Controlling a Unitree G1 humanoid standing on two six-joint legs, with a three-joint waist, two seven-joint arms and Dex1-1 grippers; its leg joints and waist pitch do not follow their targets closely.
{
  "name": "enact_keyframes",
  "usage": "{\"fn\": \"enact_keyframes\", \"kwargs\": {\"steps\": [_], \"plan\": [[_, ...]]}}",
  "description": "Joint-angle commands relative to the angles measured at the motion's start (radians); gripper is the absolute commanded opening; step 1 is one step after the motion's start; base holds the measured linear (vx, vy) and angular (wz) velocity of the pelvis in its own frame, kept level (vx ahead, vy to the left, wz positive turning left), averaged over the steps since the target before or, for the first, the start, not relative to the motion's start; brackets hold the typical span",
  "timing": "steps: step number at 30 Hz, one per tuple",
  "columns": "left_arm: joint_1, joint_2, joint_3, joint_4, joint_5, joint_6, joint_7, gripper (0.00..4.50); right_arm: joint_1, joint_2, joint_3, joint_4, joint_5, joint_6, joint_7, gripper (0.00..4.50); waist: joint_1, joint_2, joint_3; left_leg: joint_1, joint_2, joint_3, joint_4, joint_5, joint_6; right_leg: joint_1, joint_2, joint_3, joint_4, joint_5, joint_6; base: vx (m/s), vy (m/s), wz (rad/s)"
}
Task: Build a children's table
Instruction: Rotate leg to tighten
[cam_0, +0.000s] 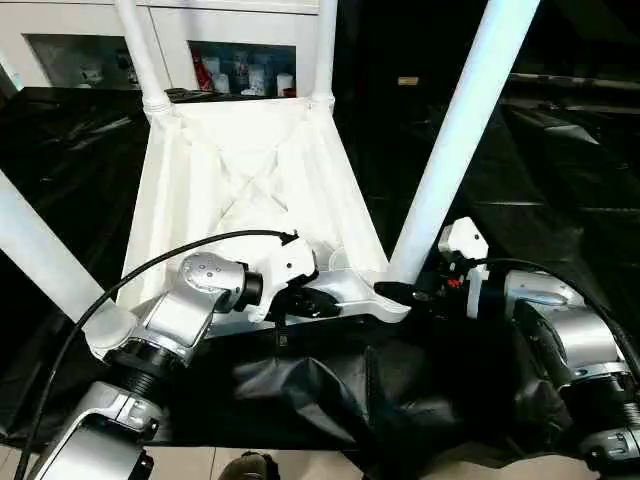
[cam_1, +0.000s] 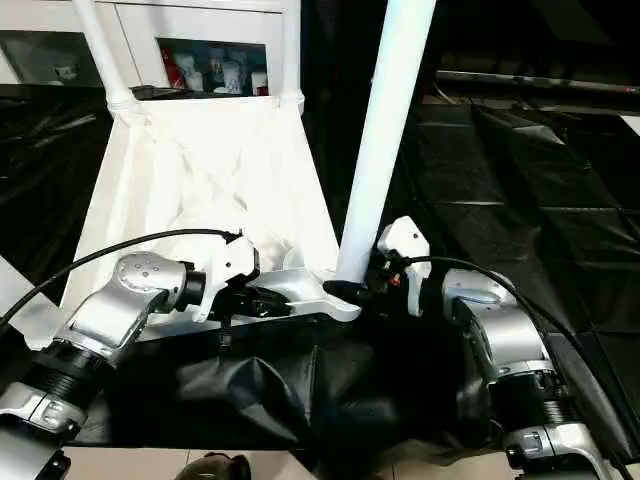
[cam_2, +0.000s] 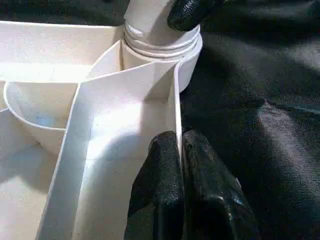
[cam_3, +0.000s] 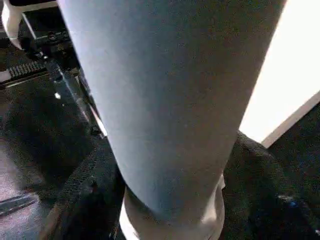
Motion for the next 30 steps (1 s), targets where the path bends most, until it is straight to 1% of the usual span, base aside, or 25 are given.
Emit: {"fn": "enact_keyframes", "kwargs": {"steps": [1, 2, 3, 5, 7, 8, 9, 10, 11, 12, 13, 14, 15, 16, 17, 19, 20, 21, 22, 23, 25, 26, 28, 29, 30], "plan": [[0.017, -0.013, -0.02, -0.026, -0.042, 0.001, -0.04, 0.0, 0.016, -0.023, 0.005, -0.012, -0.001, -0.007, 0.009, 2.47, 0.0, -0.011, -0.065, 0.033, 0.099, -0.043, -0.066, -0.102, 0.109, 0.044, -0.099, 0.057, -0.051, -0.075, -0.278, 0.0, 0.0, 0.0], [0.017, -0.013, -0.02, -0.026, -0.042, 0.0, -0.039, 0.0, 0.017, -0.024, 0.005, -0.009, -0.003, -0.01, 0.012, 2.41, 0.0, -0.012, -0.065, 0.033, 0.099, -0.044, -0.066, -0.106, 0.11, 0.044, -0.099, 0.057, -0.052, -0.082, -0.276, 0.0, 0.0, 0.0], [0.017, -0.013, -0.02, -0.026, -0.042, 0.0, -0.039, 0.0, 0.017, -0.024, 0.005, -0.009, -0.003, -0.01, 0.012, 2.19, 0.001, -0.012, -0.065, 0.033, 0.099, -0.044, -0.066, -0.111, 0.107, 0.044, -0.1, 0.058, -0.053, -0.09, -0.275, 0.0, 0.0, 0.0], [0.013, -0.015, -0.017, -0.019, -0.035, -0.003, -0.025, 0.0, 0.022, -0.023, 0.004, -0.007, -0.006, -0.011, 0.008, 2.09, 0.0, -0.012, -0.065, 0.033, 0.098, -0.044, -0.066, -0.112, 0.105, 0.044, -0.099, 0.057, -0.054, -0.095, -0.274, 0.0, 0.0, 0.0], [0.0, -0.027, -0.01, 0.005, -0.011, -0.005, 0.031, 0.0, 0.025, -0.009, -0.004, 0.007, -0.019, -0.01, -0.038, 2.09, 0.0, -0.013, -0.065, 0.034, 0.099, -0.044, -0.066, -0.112, 0.103, 0.044, -0.1, 0.058, -0.054, -0.097, -0.272, 0.0, 0.0, 0.0], [-0.01, -0.038, -0.003, 0.022, 0.005, 0.003, 0.075, 0.0, 0.023, 0.007, -0.012, 0.027, -0.037, -0.015, -0.09, 2.02, -0.002, -0.015, -0.064, 0.034, 0.099, -0.044, -0.067, -0.114, 0.101, 0.042, -0.098, 0.058, -0.055, -0.104, -0.27, 0.0, 0.0, 0.0], [-0.01, -0.038, -0.003, 0.022, 0.005, 0.003, 0.075, 0.0, 0.023, 0.007, -0.012, 0.027, -0.037, -0.015, -0.09, 1.99, -0.003, -0.015, -0.062, 0.034, 0.097, -0.044, -0.067, -0.121, 0.098, 0.04, -0.098, 0.059, -0.058, -0.118, -0.269, 0.0, 0.0, 0.0], [-0.026, -0.054, 0.004, 0.049, 0.026, 0.005, 0.133, 0.0, 0.016, 0.034, -0.026, 0.062, -0.058, -0.013, -0.173, 1.99, -0.005, -0.017, -0.061, 0.032, 0.097, -0.045, -0.068, -0.139, 0.087, 0.042, -0.101, 0.059, -0.062, -0.153, -0.263, 0.0, 0.0, 0.0], [-0.026, -0.054, 0.004, 0.049, 0.026, 0.005, 0.133, 0.0, 0.016, 0.034, -0.026, 0.062, -0.058, -0.013, -0.173, 1.97, -0.005, -0.016, -0.059, 0.033, 0.096, -0.045, -0.07, -0.153, 0.081, 0.041, -0.102, 0.059, -0.066, -0.177, -0.259, 0.0, 0.0, 0.0], [-0.059, -0.094, 0.019, 0.099, 0.057, 0.023, 0.244, 0.0, 0.005, 0.102, -0.056, 0.122, -0.082, 0.004, -0.34, 1.97, -0.006, -0.019, -0.058, 0.033, 0.097, -0.048, -0.071, -0.176, 0.067, 0.044, -0.105, 0.059, -0.07, -0.228, -0.242, 0.0, 0.0, 0.0], [-0.064, -0.101, 0.021, 0.106, 0.061, 0.026, 0.26, 0.0, 0.004, 0.114, -0.062, 0.129, -0.084, 0.008, -0.365, 1.96, -0.012, -0.014, -0.052, 0.04, 0.095, -0.047, -0.076, -0.219, 0.041, 0.03, -0.101, 0.061, -0.08, -0.303, -0.231, 0.0, 0.0, 0.0], [-0.086, -0.136, 0.028, 0.132, 0.074, 0.045, 0.327, 0.0, -0.005, 0.172, -0.088, 0.159, -0.086, 0.024, -0.481, 1.96, -0.017, -0.017, -0.051, 0.039, 0.094, -0.053, -0.079, -0.257, 0.008, 0.035, -0.105, 0.059, -0.085, -0.38, -0.21, 0.0, 0.0, 0.0], [-0.089, -0.141, 0.028, 0.136, 0.076, 0.048, 0.336, 0.0, -0.006, 0.18, -0.092, 0.162, -0.085, 0.026, -0.498, 1.96, -0.017, -0.018, -0.051, 0.04, 0.094, -0.055, -0.08, -0.27, 0.0, 0.035, -0.107, 0.06, -0.089, -0.403, -0.2, 0.0, 0.0, 0.0], [-0.096, -0.152, 0.03, 0.143, 0.079, 0.054, 0.356, 0.0, -0.009, 0.199, -0.101, 0.171, -0.085, 0.031, -0.536, 1.95, -0.018, -0.018, -0.052, 0.044, 0.097, -0.058, -0.083, -0.284, -0.016, 0.032, -0.107, 0.06, -0.092, -0.421, -0.181, 0.0, 0.0, 0.0], [-0.113, -0.188, 0.034, 0.161, 0.088, 0.076, 0.414, 0.0, -0.021, 0.246, -0.112, 0.194, -0.087, 0.038, -0.619, 1.95, -0.02, -0.014, -0.052, 0.046, 0.096, -0.057, -0.084, -0.294, -0.023, 0.029, -0.106, 0.061, -0.094, -0.413, -0.181, 0.0, 0.0, 0.0], [-0.131, -0.228, 0.036, 0.183, 0.097, 0.097, 0.473, 0.0, -0.037, 0.299, -0.118, 0.223, -0.092, 0.042, -0.698, 1.95, -0.024, -0.014, -0.053, 0.044, 0.095, -0.057, -0.086, -0.296, -0.028, 0.03, -0.103, 0.061, -0.093, -0.399, -0.179, 0.0, 0.0, 0.0], [-0.147, -0.264, 0.034, 0.204, 0.112, 0.107, 0.531, 0.0, -0.057, 0.353, -0.134, 0.257, -0.093, 0.042, -0.778, 1.95, -0.028, -0.012, -0.054, 0.042, 0.095, -0.056, -0.087, -0.289, -0.029, 0.03, -0.104, 0.063, -0.091, -0.363, -0.184, 0.0, 0.0, 0.0], [-0.148, -0.265, 0.034, 0.205, 0.112, 0.108, 0.533, 0.0, -0.058, 0.356, -0.135, 0.258, -0.093, 0.042, -0.781, 1.95, -0.029, -0.011, -0.054, 0.044, 0.095, -0.056, -0.087, -0.293, -0.03, 0.028, -0.103, 0.063, -0.091, -0.356, -0.186, 0.0, 0.0, 0.0], [-0.154, -0.284, 0.031, 0.212, 0.114, 0.112, 0.548, 0.0, -0.071, 0.382, -0.141, 0.275, -0.094, 0.04, -0.811, 1.95, -0.03, -0.012, -0.056, 0.044, 0.094, -0.056, -0.086, -0.289, -0.028, 0.032, -0.104, 0.063, -0.09, -0.341, -0.189, 0.0, 0.0, 0.0], [-0.157, -0.303, 0.024, 0.217, 0.114, 0.113, 0.554, 0.0, -0.083, 0.406, -0.14, 0.29, -0.1, 0.035, -0.833, 1.95, -0.03, -0.012, -0.055, 0.043, 0.094, -0.055, -0.086, -0.286, -0.025, 0.03, -0.103, 0.064, -0.091, -0.327, -0.189, 0.0, 0.0, 0.0], [-0.158, -0.325, 0.013, 0.214, 0.108, 0.109, 0.543, 0.0, -0.102, 0.434, -0.124, 0.306, -0.109, 0.017, -0.839, 1.95, -0.031, -0.013, -0.055, 0.043, 0.093, -0.055, -0.087, -0.286, -0.022, 0.032, -0.102, 0.063, -0.089, -0.315, -0.188, 0.0, 0.0, 0.0], [-0.156, -0.322, 0.012, 0.211, 0.106, 0.104, 0.535, 0.0, -0.105, 0.434, -0.124, 0.302, -0.101, 0.009, -0.82, 1.95, -0.03, -0.013, -0.057, 0.039, 0.093, -0.055, -0.087, -0.276, -0.014, 0.036, -0.104, 0.063, -0.087, -0.293, -0.188, 0.0, 0.0, 0.0], [-0.156, -0.313, 0.014, 0.211, 0.104, 0.098, 0.527, 0.0, -0.108, 0.429, -0.127, 0.293, -0.094, -0.001, -0.801, 1.95, -0.031, -0.014, -0.056, 0.04, 0.093, -0.053, -0.087, -0.273, -0.005, 0.036, -0.102, 0.064, -0.086, -0.281, -0.189, 0.0, 0.0, 0.0], [-0.157, -0.305, 0.016, 0.214, 0.103, 0.091, 0.52, 0.0, -0.111, 0.423, -0.133, 0.287, -0.091, -0.003, -0.789, 2.51, -0.029, -0.014, -0.058, 0.041, 0.093, -0.052, -0.086, -0.268, 0.0, 0.037, -0.102, 0.064, -0.087, -0.279, -0.191, 0.0, 0.0, 0.0], [-0.157, -0.299, 0.017, 0.217, 0.103, 0.087, 0.515, 0.0, -0.112, 0.419, -0.136, 0.283, -0.09, -0.003, -0.783, 2.65, -0.03, -0.014, -0.057, 0.04, 0.093, -0.053, -0.086, -0.265, 0.002, 0.037, -0.103, 0.064, -0.087, -0.279, -0.191, 0.0, 0.0, 0.0]]}}
